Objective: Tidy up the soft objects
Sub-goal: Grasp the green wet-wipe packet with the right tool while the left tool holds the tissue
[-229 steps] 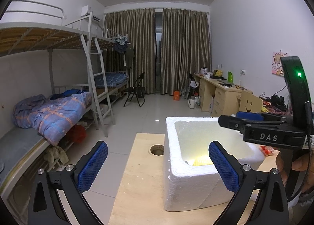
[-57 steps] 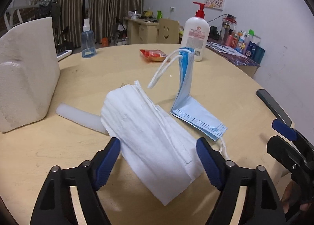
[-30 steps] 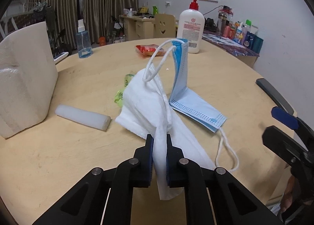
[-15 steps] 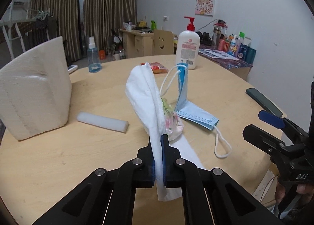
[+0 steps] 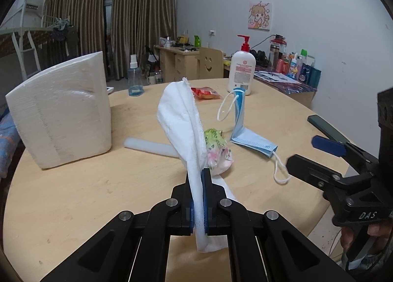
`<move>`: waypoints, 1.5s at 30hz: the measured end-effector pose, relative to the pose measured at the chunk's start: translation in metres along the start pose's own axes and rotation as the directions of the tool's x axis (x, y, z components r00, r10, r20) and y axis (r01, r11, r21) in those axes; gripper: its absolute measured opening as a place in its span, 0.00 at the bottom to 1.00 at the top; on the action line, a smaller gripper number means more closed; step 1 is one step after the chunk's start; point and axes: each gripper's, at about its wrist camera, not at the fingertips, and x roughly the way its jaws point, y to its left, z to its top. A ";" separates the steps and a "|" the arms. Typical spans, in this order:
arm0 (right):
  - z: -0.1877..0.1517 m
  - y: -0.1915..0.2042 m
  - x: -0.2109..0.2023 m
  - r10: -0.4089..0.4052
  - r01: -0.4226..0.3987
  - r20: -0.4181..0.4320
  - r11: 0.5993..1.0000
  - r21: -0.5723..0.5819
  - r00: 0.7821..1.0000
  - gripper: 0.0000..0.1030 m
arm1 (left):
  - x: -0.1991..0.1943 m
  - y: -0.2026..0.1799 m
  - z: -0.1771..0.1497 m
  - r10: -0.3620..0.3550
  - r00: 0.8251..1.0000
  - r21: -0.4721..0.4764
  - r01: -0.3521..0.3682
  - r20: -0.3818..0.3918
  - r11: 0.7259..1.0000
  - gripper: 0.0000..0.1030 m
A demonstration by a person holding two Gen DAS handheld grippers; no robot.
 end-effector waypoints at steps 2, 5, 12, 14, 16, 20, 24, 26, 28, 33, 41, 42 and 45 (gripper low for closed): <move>0.000 0.007 0.004 0.015 -0.015 -0.008 1.000 -0.002 1.000 1.00 | -0.005 0.003 -0.004 0.000 1.000 0.003 0.000 0.004 1.000 0.05; 0.001 0.017 0.012 0.027 -0.027 -0.021 1.000 -0.002 0.999 1.00 | -0.009 0.007 -0.010 0.007 1.000 0.004 -0.007 0.008 1.000 0.05; 0.005 0.032 0.039 0.016 -0.016 -0.066 1.000 0.002 0.998 1.00 | -0.015 0.020 -0.016 0.033 0.999 -0.005 -0.033 0.025 0.999 0.05; 0.007 0.034 0.045 0.021 -0.020 -0.077 1.000 0.014 0.997 1.00 | -0.015 0.023 -0.018 0.044 0.999 -0.002 -0.044 0.031 0.999 0.05; 0.008 0.036 0.050 0.020 -0.018 -0.083 1.000 0.021 0.996 1.00 | -0.014 0.025 -0.018 0.050 0.998 0.000 -0.050 0.031 0.999 0.05; 0.009 0.038 0.060 0.023 -0.020 -0.108 0.999 0.030 0.994 1.00 | -0.012 0.033 -0.018 0.064 0.997 -0.016 -0.064 0.038 0.998 0.05; 0.011 0.041 0.070 0.016 -0.012 -0.139 1.000 0.027 0.990 1.00 | -0.010 0.038 -0.020 0.067 0.997 -0.023 -0.066 0.037 0.998 0.05; 0.011 0.043 0.077 0.005 -0.002 -0.163 1.000 0.021 0.987 1.00 | -0.010 0.041 -0.021 0.063 0.997 -0.024 -0.063 0.038 0.998 0.05; 0.011 0.042 0.083 -0.002 0.004 -0.181 1.000 0.016 0.983 1.00 | -0.009 0.043 -0.022 0.063 0.997 -0.026 -0.062 0.039 0.998 0.05; 0.013 0.041 0.095 -0.018 0.021 -0.225 1.000 0.011 0.974 1.00 | -0.004 0.047 -0.021 0.058 0.998 -0.036 -0.057 0.037 0.998 0.05; 0.014 0.044 0.112 -0.034 0.031 -0.303 0.999 -0.015 0.952 0.77 | 0.000 0.054 -0.021 0.050 0.998 -0.047 -0.048 0.032 0.998 0.05; 0.014 0.044 0.113 -0.040 0.037 -0.308 0.999 -0.017 0.951 0.75 | 0.000 0.054 -0.021 0.049 0.998 -0.047 -0.047 0.032 0.998 0.05; 0.016 0.044 0.117 -0.090 0.081 -0.309 0.996 -0.042 0.947 0.65 | -0.001 0.055 -0.021 0.043 0.998 -0.048 -0.041 0.035 0.998 0.05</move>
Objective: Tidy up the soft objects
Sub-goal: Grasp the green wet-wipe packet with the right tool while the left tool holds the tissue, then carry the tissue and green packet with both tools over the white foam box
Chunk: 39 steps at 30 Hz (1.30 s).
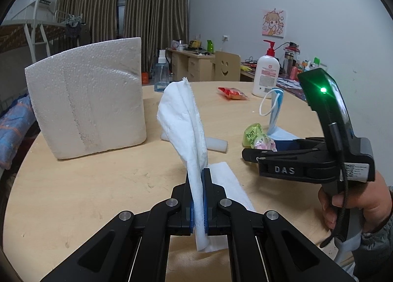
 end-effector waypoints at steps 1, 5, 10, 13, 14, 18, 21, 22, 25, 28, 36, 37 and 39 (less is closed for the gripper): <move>0.000 0.001 0.001 -0.012 0.012 -0.002 1.000 -0.007 1.000 0.60 | 0.000 0.000 0.000 -0.001 1.000 0.001 0.001 0.001 1.000 0.05; 0.001 0.003 0.000 -0.023 0.023 -0.003 1.000 -0.015 1.000 0.44 | 0.000 0.003 -0.001 0.002 1.000 -0.007 -0.002 -0.002 1.000 0.05; 0.000 0.004 -0.003 0.000 0.000 0.004 1.000 -0.027 1.000 0.35 | -0.001 0.004 0.000 0.000 1.000 -0.006 0.000 0.005 1.000 0.05; -0.001 0.005 -0.008 0.028 -0.027 0.014 0.999 -0.034 1.000 0.35 | -0.002 0.004 0.001 0.006 1.000 -0.007 -0.006 0.006 1.000 0.05; -0.001 0.006 -0.011 0.033 -0.032 0.021 0.999 -0.039 0.999 0.35 | -0.004 0.005 0.001 0.007 1.000 -0.010 -0.007 0.009 1.000 0.05; -0.004 0.010 -0.027 0.065 -0.063 0.056 0.997 -0.048 0.996 0.35 | -0.012 0.005 0.006 0.021 0.999 -0.012 -0.020 0.028 1.000 0.05; -0.007 0.010 -0.040 0.085 -0.081 0.086 0.996 -0.048 0.993 0.35 | -0.021 0.005 0.009 0.036 0.998 -0.009 -0.036 0.048 0.999 0.05; -0.009 0.011 -0.044 0.094 -0.090 0.098 0.995 -0.048 0.991 0.35 | -0.024 0.006 0.009 0.040 0.998 -0.010 -0.040 0.054 0.999 0.05; -0.016 0.015 -0.060 0.112 -0.105 0.128 0.993 -0.061 0.985 0.35 | -0.035 0.005 0.011 0.058 0.996 -0.011 -0.057 0.073 0.998 0.05; -0.022 0.018 -0.075 0.132 -0.121 0.163 0.990 -0.074 0.978 0.35 | -0.047 0.004 0.010 0.068 0.993 -0.013 -0.068 0.096 0.998 0.05; -0.029 0.030 -0.110 0.171 -0.147 0.238 0.982 -0.118 0.956 0.35 | -0.083 0.001 0.008 0.105 0.983 -0.017 -0.104 0.150 0.994 0.05; -0.031 0.032 -0.115 0.176 -0.148 0.249 0.981 -0.127 0.952 0.35 | -0.087 0.000 0.008 0.108 0.982 -0.017 -0.107 0.157 0.994 0.05; -0.034 0.034 -0.124 0.182 -0.149 0.268 0.979 -0.138 0.946 0.35 | -0.096 -0.002 0.007 0.118 0.978 -0.014 -0.117 0.172 0.993 0.05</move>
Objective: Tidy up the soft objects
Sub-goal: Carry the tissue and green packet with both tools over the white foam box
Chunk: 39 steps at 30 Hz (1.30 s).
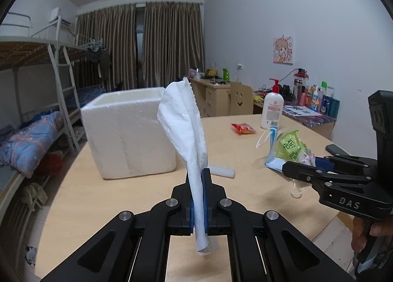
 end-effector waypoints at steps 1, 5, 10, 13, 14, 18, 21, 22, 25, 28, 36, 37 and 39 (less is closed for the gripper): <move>0.000 0.002 -0.004 0.005 -0.005 0.011 1.000 -0.005 1.000 0.35 | -0.005 0.000 0.001 0.004 1.000 0.001 -0.004 0.008 1.000 0.05; 0.000 0.009 -0.021 0.019 -0.018 0.049 1.000 -0.018 0.999 0.35 | -0.020 -0.002 0.004 0.019 0.999 0.003 -0.019 0.036 1.000 0.05; 0.002 0.018 -0.038 0.035 -0.031 0.093 0.999 -0.038 0.995 0.35 | -0.039 -0.005 0.006 0.031 0.997 0.005 -0.031 0.071 1.000 0.05; 0.003 0.023 -0.046 0.044 -0.038 0.114 0.998 -0.053 0.993 0.35 | -0.054 -0.007 0.007 0.037 0.995 0.005 -0.037 0.095 0.999 0.05; 0.003 0.025 -0.050 0.050 -0.043 0.122 0.997 -0.057 0.991 0.35 | -0.059 -0.007 0.007 0.040 0.994 0.005 -0.041 0.106 0.999 0.05; 0.003 0.034 -0.063 0.070 -0.057 0.160 0.995 -0.081 0.985 0.35 | -0.078 -0.007 0.007 0.055 0.989 0.001 -0.056 0.141 0.998 0.05; 0.004 0.041 -0.074 0.082 -0.064 0.187 0.993 -0.102 0.979 0.35 | -0.091 -0.005 0.007 0.062 0.984 -0.004 -0.062 0.166 0.998 0.05; 0.004 0.044 -0.078 0.085 -0.064 0.196 0.992 -0.108 0.977 0.35 | -0.096 -0.005 0.007 0.065 0.983 -0.005 -0.065 0.173 0.998 0.05; 0.006 0.049 -0.085 0.097 -0.070 0.220 0.989 -0.127 0.971 0.35 | -0.104 -0.002 0.009 0.072 0.979 -0.007 -0.072 0.188 0.997 0.05; 0.006 0.056 -0.091 0.112 -0.078 0.238 0.986 -0.147 0.965 0.35 | -0.116 0.000 0.010 0.079 0.975 -0.010 -0.079 0.208 0.997 0.05; 0.011 0.068 -0.092 0.153 -0.106 0.263 0.977 -0.184 0.953 0.35 | -0.140 0.007 0.012 0.104 0.963 -0.014 -0.104 0.250 0.994 0.05; 0.012 0.070 -0.091 0.155 -0.107 0.262 0.976 -0.187 0.952 0.35 | -0.141 0.009 0.013 0.106 0.962 -0.018 -0.104 0.253 0.994 0.05; 0.013 0.072 -0.089 0.160 -0.110 0.263 0.975 -0.194 0.952 0.35 | -0.143 0.011 0.014 0.111 0.960 -0.023 -0.108 0.258 0.994 0.05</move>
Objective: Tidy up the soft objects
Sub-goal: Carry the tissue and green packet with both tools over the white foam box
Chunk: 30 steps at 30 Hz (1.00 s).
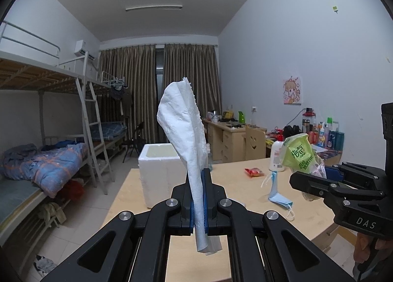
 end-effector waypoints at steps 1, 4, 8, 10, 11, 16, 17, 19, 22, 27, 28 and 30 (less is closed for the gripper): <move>0.000 -0.001 0.002 0.003 -0.003 0.001 1.000 -0.003 1.000 0.35 | 0.000 0.002 0.001 0.003 1.000 0.000 -0.003 0.001 1.000 0.05; 0.004 -0.001 0.007 0.012 -0.012 0.006 1.000 -0.010 1.000 0.35 | 0.002 0.005 0.004 0.011 1.000 0.002 -0.011 0.004 1.000 0.05; 0.009 -0.001 0.016 0.028 -0.028 0.012 1.000 -0.011 1.000 0.35 | 0.007 0.010 0.008 0.023 1.000 0.003 -0.023 0.004 1.000 0.05; 0.011 -0.002 0.024 0.035 -0.035 0.010 0.999 -0.010 0.999 0.35 | 0.012 0.014 0.011 0.029 1.000 0.001 -0.029 0.002 1.000 0.05; 0.012 -0.002 0.027 0.037 -0.037 0.008 0.999 -0.010 0.999 0.35 | 0.016 0.016 0.013 0.033 0.999 0.001 -0.033 -0.002 0.999 0.05; 0.021 -0.005 0.050 0.052 -0.052 -0.006 0.999 -0.003 0.999 0.35 | 0.033 0.024 0.021 0.049 0.999 0.000 -0.049 -0.014 0.999 0.05; 0.024 -0.006 0.056 0.057 -0.057 -0.011 0.998 -0.004 0.998 0.35 | 0.037 0.026 0.024 0.053 0.999 -0.001 -0.053 -0.013 0.999 0.05; 0.028 -0.008 0.062 0.061 -0.061 -0.014 0.998 -0.004 0.998 0.35 | 0.043 0.028 0.030 0.056 0.998 -0.001 -0.056 -0.010 0.998 0.05; 0.034 -0.011 0.072 0.069 -0.069 -0.015 0.998 -0.003 0.997 0.35 | 0.051 0.032 0.039 0.060 0.998 0.003 -0.060 0.000 0.998 0.05; 0.044 -0.016 0.090 0.082 -0.082 -0.025 0.997 0.002 0.996 0.35 | 0.068 0.045 0.053 0.067 0.998 -0.009 -0.067 0.005 0.998 0.05; 0.045 -0.017 0.093 0.085 -0.085 -0.029 0.996 0.002 0.996 0.35 | 0.071 0.047 0.055 0.064 0.998 -0.010 -0.064 0.003 0.998 0.05; 0.049 -0.018 0.100 0.093 -0.093 -0.034 0.996 0.004 0.995 0.35 | 0.079 0.049 0.062 0.057 0.998 -0.006 -0.057 0.002 0.998 0.05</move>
